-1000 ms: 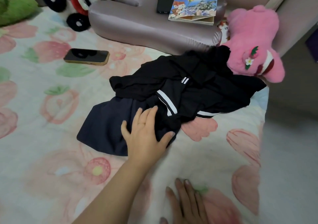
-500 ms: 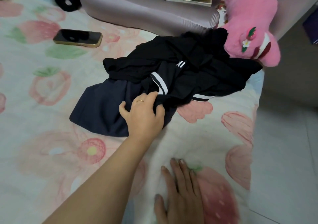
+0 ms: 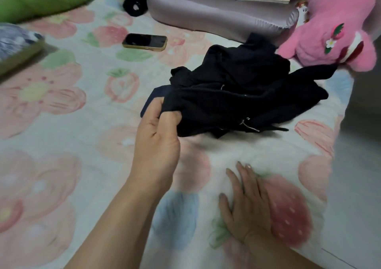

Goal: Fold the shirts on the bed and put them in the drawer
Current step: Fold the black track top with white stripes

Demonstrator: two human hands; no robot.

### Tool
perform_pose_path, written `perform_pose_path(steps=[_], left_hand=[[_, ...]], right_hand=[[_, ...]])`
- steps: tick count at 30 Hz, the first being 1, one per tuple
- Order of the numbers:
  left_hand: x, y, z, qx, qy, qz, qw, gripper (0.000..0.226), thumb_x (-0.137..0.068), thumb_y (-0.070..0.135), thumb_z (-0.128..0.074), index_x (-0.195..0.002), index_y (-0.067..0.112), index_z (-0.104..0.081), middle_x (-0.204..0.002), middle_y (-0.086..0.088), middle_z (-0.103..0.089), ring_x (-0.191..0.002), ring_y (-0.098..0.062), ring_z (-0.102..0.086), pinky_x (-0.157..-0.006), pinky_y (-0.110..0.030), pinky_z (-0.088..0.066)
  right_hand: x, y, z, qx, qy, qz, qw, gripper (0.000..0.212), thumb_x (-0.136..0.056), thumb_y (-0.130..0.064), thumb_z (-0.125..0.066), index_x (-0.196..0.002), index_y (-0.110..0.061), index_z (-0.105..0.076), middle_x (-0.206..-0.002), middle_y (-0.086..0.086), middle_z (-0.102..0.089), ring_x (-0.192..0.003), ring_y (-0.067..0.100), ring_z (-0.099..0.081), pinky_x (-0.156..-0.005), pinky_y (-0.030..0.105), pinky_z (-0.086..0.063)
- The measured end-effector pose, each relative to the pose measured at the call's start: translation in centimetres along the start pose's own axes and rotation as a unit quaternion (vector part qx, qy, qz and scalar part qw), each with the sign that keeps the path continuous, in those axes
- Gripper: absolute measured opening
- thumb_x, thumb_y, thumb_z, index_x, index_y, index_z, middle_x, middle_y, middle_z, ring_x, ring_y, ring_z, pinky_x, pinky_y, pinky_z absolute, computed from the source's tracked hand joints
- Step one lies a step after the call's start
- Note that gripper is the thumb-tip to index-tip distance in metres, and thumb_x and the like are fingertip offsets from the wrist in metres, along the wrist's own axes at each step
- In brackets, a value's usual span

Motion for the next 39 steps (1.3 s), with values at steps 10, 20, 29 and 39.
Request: perform_pose_path(steps=[10,20,29,39], left_hand=[[10.8,11.0,13.8,0.141,0.111,0.087,0.980,0.029,-0.086,0.007,-0.035,-0.104,0.009,-0.057,-0.091,-0.011,-0.064,-0.075,-0.017,-0.064,-0.052,-0.025,-0.051],[21.1,22.4,21.8,0.138,0.230,0.111,0.957,0.020,-0.090,0.013,-0.044,-0.088,0.016,-0.064,-0.073,-0.007,-0.069,-0.064,-0.014,-0.068,-0.047,-0.024,-0.050],[28.1,42.7,25.8,-0.119,0.204,-0.089,0.968,0.012,-0.084,0.013,-0.064,-0.072,0.011,-0.065,-0.065,-0.006,-0.060,-0.066,-0.017,-0.055,-0.064,-0.033,-0.042],[36.5,50.2,31.6,-0.170,0.218,-0.094,0.956,0.005,-0.078,0.010,-0.070,-0.073,0.009,-0.069,-0.065,-0.006,-0.066,-0.063,-0.018,-0.062,-0.062,-0.030,-0.049]], right_hand=[[3.9,-2.5,2.6,0.031,-0.188,0.092,0.977,0.029,-0.078,-0.022,-0.054,-0.095,-0.005,-0.071,-0.093,0.018,-0.070,-0.089,0.041,-0.065,-0.084,0.045,-0.043],[12.0,-22.7,25.8,-0.399,-0.276,0.125,0.866,0.035,-0.075,-0.043,-0.066,-0.105,-0.050,-0.048,-0.104,-0.022,-0.058,-0.096,-0.014,-0.053,-0.077,0.008,-0.040],[17.8,-42.5,46.2,-0.553,-0.372,0.299,0.683,0.034,-0.079,-0.023,-0.070,-0.111,-0.026,-0.059,-0.098,-0.004,-0.071,-0.093,0.014,-0.067,-0.080,0.026,-0.054],[24.3,-50.6,52.4,-0.423,-0.245,0.448,0.748,0.030,-0.072,-0.028,-0.070,-0.100,-0.033,-0.058,-0.089,-0.010,-0.066,-0.084,0.007,-0.063,-0.074,0.022,-0.051]])
Point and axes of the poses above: each hand's wrist, its own x-axis away from the middle knuckle, its own z-axis out of the back of the hand, y = z × x, the point moved 8 cm from there along -x, towards the middle knuckle
